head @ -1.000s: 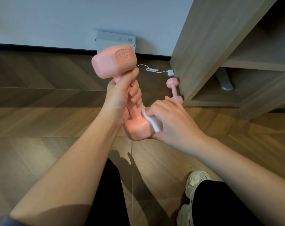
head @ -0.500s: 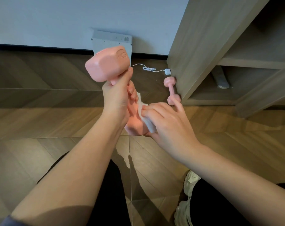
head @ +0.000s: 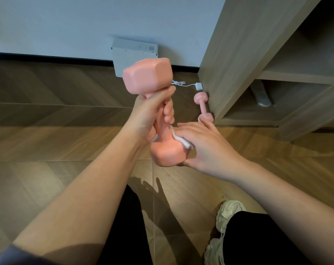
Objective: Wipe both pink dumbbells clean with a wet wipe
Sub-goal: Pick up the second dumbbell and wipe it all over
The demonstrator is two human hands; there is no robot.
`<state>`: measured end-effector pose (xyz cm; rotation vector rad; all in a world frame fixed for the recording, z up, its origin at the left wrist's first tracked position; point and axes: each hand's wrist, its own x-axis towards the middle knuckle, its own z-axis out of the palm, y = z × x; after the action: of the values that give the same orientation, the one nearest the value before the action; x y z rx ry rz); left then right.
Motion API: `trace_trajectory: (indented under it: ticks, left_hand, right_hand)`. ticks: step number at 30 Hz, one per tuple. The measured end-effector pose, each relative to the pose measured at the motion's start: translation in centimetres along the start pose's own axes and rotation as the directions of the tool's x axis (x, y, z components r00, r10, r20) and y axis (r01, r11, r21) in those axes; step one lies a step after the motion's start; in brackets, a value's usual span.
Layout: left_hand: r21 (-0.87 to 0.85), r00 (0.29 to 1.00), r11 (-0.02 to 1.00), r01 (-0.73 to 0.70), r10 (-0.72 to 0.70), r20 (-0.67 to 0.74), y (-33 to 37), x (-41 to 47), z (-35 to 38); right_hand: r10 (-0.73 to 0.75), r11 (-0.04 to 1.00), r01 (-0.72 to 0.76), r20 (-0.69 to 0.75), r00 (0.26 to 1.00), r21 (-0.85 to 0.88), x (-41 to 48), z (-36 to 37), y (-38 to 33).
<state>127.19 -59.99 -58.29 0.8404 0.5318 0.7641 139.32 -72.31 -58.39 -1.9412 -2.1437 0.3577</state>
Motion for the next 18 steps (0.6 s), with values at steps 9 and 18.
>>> trace_trajectory:
  ticks: [9,18]
  left_hand:
    - [-0.046,0.928,0.992,-0.120,0.096,-0.359,0.0,-0.3,0.9]
    - [-0.006,0.878,0.981,-0.192,0.169,-0.449,0.2,-0.6,0.7]
  right_hand:
    - [0.032,0.980,-0.036,-0.027,0.999,-0.197,-0.3,0.1,-1.9]
    - [-0.138,0.980,0.086,-0.303,0.943,-0.179,-0.6,1.2,-3.0]
